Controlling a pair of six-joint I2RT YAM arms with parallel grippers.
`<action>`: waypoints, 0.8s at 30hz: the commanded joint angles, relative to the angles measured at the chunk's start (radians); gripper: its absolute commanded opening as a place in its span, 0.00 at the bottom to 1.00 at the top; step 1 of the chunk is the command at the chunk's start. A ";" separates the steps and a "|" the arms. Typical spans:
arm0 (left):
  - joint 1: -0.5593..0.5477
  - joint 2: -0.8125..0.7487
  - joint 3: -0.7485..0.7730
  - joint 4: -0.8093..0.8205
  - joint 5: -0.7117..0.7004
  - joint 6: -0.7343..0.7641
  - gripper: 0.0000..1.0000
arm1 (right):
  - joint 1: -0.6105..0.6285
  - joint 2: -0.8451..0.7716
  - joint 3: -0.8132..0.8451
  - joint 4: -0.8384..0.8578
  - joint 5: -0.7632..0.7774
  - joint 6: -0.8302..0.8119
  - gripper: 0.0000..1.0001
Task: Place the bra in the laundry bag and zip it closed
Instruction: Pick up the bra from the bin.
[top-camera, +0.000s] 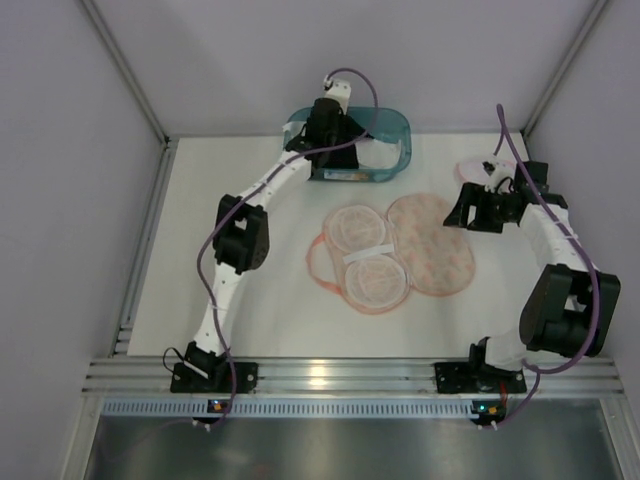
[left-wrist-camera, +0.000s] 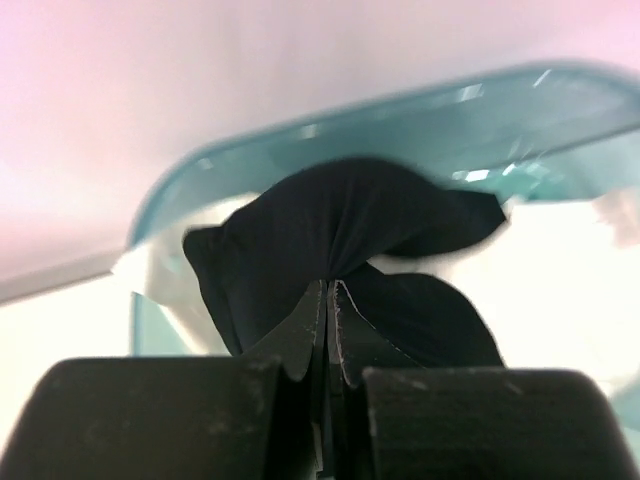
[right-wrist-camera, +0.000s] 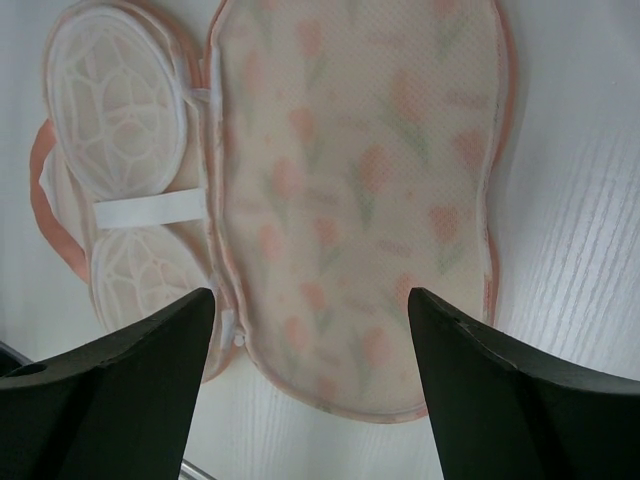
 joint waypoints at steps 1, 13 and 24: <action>0.013 -0.279 -0.008 0.017 0.072 -0.032 0.00 | 0.013 -0.053 0.032 0.016 -0.042 -0.008 0.79; 0.016 -0.749 -0.350 -0.120 0.164 -0.047 0.00 | 0.058 -0.039 0.099 0.031 -0.154 0.012 0.80; 0.020 -1.215 -0.873 -0.339 0.069 -0.121 0.00 | 0.243 -0.062 0.110 0.013 -0.182 -0.011 0.80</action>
